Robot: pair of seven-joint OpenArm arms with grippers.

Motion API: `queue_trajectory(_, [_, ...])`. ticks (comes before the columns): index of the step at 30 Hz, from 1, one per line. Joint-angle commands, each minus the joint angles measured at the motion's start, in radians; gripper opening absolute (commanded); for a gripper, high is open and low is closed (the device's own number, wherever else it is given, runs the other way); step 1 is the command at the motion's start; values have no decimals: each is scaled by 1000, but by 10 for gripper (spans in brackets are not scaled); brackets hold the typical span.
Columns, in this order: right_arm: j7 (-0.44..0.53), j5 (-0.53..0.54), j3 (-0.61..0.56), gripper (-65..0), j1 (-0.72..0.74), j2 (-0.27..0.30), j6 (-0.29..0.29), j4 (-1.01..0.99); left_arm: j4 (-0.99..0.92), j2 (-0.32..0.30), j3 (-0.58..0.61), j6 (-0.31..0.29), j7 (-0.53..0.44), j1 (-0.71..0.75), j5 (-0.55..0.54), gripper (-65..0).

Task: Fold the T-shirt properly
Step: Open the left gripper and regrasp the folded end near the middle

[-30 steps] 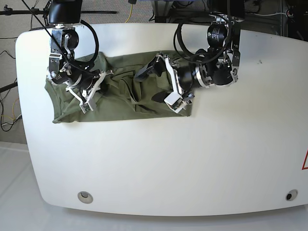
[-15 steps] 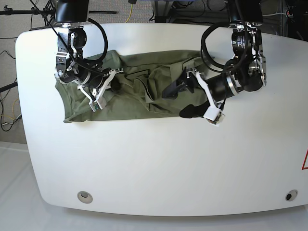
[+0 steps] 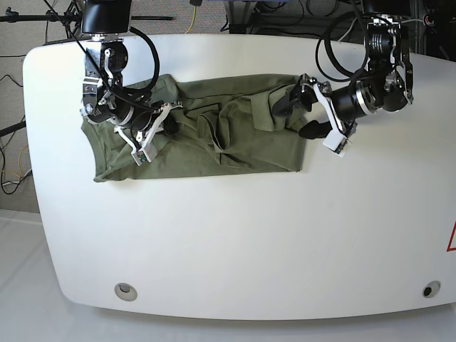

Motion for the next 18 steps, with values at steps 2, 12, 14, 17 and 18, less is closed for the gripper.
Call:
queue_trajectory(2, [-16, -22, 2, -647, 5, 8, -3, 6, 17, -11, -2, -4, -21, 1, 10, -131])
queue_trajectory(12, [-16, -18, 1, -647, 3, 8, -2, 8, 12, -8, 73, -3, -27, 1, 74, -131])
queue_trajectory(14, [-16, -18, 1, -647, 2, 8, -2, 8, -3, -7, 99, -3, -29, -1, 81, -131])
queue_trajectory(17, [-16, -16, 1, -647, 0, 8, -2, 8, -30, -4, 133, -3, -31, -9, 85, -131])
queue_trajectory(18, [-16, -16, 1, -647, 0, 8, -2, 8, -42, 4, 148, -3, -35, -18, 85, -131])
